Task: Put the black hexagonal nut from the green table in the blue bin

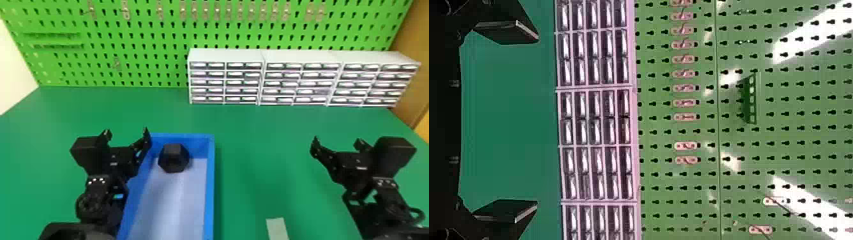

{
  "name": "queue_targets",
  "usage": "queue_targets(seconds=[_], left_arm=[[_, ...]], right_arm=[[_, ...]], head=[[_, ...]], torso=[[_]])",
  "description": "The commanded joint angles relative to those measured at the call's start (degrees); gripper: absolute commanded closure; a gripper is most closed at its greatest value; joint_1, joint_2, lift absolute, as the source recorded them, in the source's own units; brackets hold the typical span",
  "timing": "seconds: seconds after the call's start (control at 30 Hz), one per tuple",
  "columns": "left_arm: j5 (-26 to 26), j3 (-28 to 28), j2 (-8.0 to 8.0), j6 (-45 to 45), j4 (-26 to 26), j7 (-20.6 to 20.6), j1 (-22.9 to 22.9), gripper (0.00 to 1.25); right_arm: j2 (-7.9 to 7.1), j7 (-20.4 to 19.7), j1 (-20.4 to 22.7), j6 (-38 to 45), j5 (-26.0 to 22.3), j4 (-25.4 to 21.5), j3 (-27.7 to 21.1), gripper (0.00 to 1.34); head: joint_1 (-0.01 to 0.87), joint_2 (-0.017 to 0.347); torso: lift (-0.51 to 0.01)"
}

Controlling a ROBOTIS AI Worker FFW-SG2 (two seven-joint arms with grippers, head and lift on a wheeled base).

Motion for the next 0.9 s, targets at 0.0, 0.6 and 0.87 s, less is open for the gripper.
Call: queue_targets(seconds=[0.0, 0.6, 0.87], left_arm=[[0.1, 0.1, 0.0, 0.0, 0.0, 0.0, 0.0, 0.29], [0.3, -0.2, 0.0, 0.0, 0.0, 0.0, -0.3, 0.3], [0.5, -0.2, -0.09, 0.0, 0.0, 0.0, -0.3, 0.3]], right_arm=[[-0.09, 0.0, 0.1, 0.0, 0.0, 0.0, 0.1, 0.13], [0.18, 0.0, 0.3, 0.4, -0.1, 0.0, -0.4, 0.13], [0.09, 0.0, 0.6, 0.7, -0.1, -0.3, -0.5, 0.13]], head=[[0.657, 0.057], [0.657, 0.057], [0.657, 0.057]], torso=[[-0.095], [-0.095], [-0.095]])
